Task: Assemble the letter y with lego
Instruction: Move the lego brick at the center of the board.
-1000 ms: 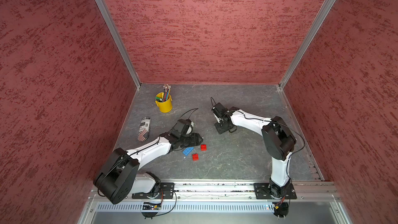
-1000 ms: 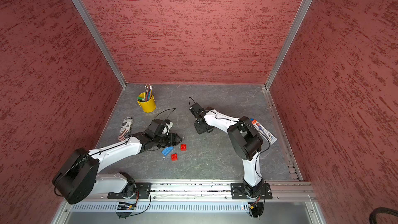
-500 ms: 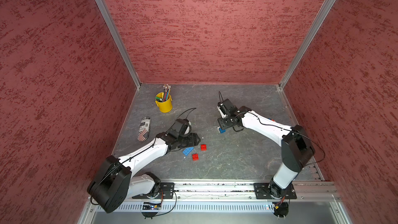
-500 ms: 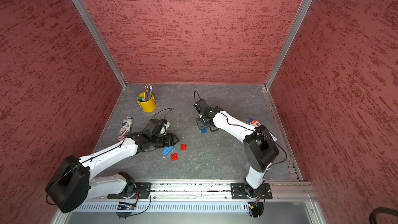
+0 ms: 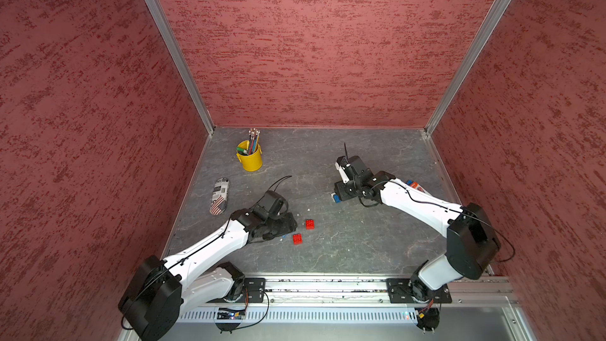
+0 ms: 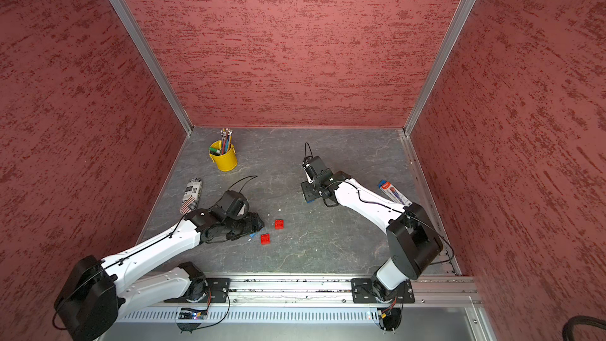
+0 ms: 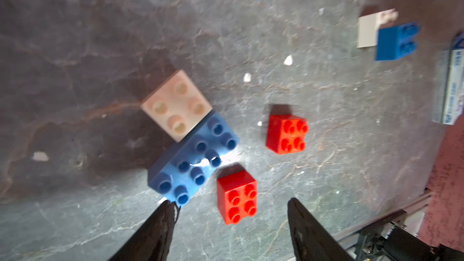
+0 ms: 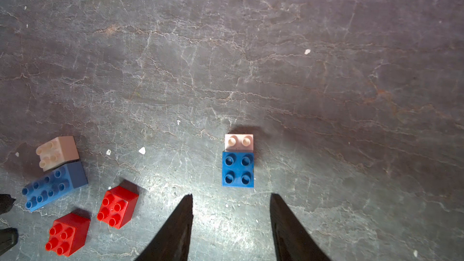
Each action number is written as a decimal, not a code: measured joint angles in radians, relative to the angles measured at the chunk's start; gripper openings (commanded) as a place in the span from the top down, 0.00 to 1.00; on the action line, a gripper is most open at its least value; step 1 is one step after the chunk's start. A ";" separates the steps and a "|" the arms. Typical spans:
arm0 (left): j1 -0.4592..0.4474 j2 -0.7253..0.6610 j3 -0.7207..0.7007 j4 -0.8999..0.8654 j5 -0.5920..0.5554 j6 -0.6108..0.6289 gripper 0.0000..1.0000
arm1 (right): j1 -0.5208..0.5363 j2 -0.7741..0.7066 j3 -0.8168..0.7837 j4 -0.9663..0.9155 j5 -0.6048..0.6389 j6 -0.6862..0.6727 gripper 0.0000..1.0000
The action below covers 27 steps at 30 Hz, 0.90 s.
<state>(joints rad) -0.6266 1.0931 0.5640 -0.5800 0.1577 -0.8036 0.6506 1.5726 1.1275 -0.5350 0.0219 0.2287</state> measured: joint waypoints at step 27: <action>-0.011 0.417 0.207 0.117 -0.027 0.050 0.27 | -0.002 -0.090 -0.142 0.065 -0.020 0.055 0.48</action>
<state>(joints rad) -0.6373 1.5105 0.7708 -0.4633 0.1310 -0.7532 0.6487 1.4826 0.9855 -0.4702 0.0017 0.2840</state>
